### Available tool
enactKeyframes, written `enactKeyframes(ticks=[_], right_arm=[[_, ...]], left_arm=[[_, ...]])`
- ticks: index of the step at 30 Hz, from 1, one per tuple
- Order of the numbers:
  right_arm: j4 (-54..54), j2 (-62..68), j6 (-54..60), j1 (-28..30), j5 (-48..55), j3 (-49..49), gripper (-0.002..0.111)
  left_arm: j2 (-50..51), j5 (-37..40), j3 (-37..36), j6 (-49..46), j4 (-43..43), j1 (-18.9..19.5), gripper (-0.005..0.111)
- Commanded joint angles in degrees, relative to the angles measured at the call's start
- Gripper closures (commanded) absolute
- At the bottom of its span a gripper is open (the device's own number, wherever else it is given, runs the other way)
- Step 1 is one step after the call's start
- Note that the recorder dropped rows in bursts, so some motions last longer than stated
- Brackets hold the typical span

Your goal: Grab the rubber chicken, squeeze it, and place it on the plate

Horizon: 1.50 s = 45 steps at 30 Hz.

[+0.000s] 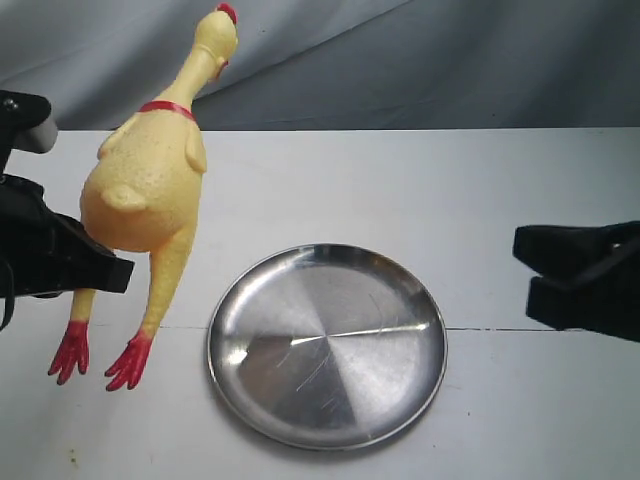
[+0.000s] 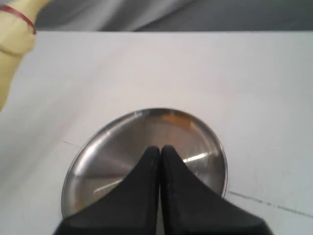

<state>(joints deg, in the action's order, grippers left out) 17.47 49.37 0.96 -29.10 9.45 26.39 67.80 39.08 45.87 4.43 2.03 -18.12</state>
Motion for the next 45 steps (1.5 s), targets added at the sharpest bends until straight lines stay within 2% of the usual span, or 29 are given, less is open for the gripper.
enactKeyframes(ticks=[1,8,13,16,17,19,20,22,24,28,31,33,39,41,43,45], right_arm=[[6.5,8.9,-0.1,-0.1,-0.6,1.1,0.108],[7.4,20.3,0.3,-0.1,5.5,12.9,0.108],[7.6,26.3,1.8,0.8,12.1,24.1,0.108],[9.2,30.1,2.4,4.2,18.1,30.8,0.108],[10.8,31.1,4.0,5.8,20.1,32.7,0.108],[20.6,33.3,13.1,10.8,27.1,36.6,0.108],[30.8,34.7,21.2,14.5,32.9,37.9,0.108],[44.7,37.5,31.8,20.4,42.9,38.0,0.108],[51.7,40.4,36.5,22.6,49.0,37.5,0.108],[62.6,43.0,46.2,22.2,50.0,30.4,0.108],[72.9,43.0,53.9,22.4,53.7,23.7,0.108],[74.3,43.0,55.7,22.4,55.4,22.5,0.108],[74.0,43.0,54.3,23.2,56.1,22.5,0.108],[74.7,43.0,54.6,23.2,55.5,22.5,0.100],[75.0,43.0,55.8,23.2,55.1,22.5,0.088],[75.8,43.0,56.0,23.2,54.7,22.5,0.068]], left_arm=[[0.9,-2.6,0.5,-7.1,7.2,-0.2,0.107],[5.5,-6.3,0.5,-22.3,23.5,-0.2,0.107],[8.3,-7.5,0.5,-29.1,30.1,-0.2,0.107],[8.2,-7.6,0.5,-29.1,30.4,-0.2,0.107],[8.2,-7.6,0.5,-29.1,30.4,-0.2,0.107],[8.1,-7.5,0.5,-29.1,30.4,-0.2,0.107],[8.1,-7.5,0.5,-29.1,30.4,-0.2,0.107],[8.1,-7.7,0.5,-29.1,30.4,-0.2,0.107],[8.1,-8.4,0.5,-29.1,30.9,-0.2,0.107],[9.0,-8.5,1.9,-33.2,35.0,-0.2,0.107],[12.9,-5.1,6.9,-33.6,35.5,-0.2,0.107],[16.2,-0.5,10.6,-34.4,35.5,-0.2,0.107],[17.3,0.7,12.6,-35.9,38.2,-0.2,0.107],[17.3,2.3,12.6,-37.6,39.5,-0.2,0.107],[17.3,3.4,12.6,-38.6,40.4,-0.2,0.107],[17.3,3.5,12.6,-38.7,40.7,-0.2,0.107]])
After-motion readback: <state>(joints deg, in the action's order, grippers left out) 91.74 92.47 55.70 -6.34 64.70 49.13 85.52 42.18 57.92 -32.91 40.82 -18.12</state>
